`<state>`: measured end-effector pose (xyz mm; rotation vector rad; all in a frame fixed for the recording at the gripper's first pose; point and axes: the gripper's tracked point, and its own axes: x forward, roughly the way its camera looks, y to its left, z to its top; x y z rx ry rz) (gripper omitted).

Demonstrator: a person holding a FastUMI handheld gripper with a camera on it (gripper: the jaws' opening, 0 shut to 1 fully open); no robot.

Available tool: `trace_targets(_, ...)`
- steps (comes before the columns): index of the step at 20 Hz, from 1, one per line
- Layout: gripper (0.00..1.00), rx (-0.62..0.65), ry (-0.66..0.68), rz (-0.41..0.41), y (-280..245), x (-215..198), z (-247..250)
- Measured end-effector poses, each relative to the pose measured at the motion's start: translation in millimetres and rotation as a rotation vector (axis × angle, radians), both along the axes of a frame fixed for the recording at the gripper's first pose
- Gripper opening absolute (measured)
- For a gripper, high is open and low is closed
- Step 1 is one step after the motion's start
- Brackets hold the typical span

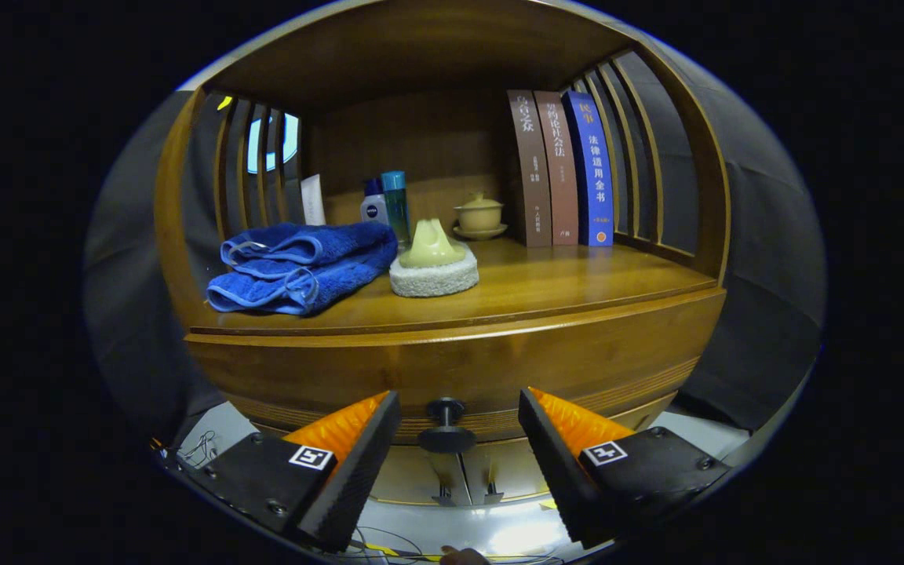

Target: Pull open the drawer, take out the items inside it, and place them on the countertop above the cabinet.

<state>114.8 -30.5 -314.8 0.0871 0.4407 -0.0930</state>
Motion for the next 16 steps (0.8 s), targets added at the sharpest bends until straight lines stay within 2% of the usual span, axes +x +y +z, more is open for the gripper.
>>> trace_targets(3, 1.00, -0.028, -0.061, 0.025, 6, -12, 47)
trace_targets(11, 0.99, -0.028, -0.235, 0.002, 8, -45, 205)
trace_targets(16, 0.99, -0.074, -0.288, 0.066, 21, -60, 278)
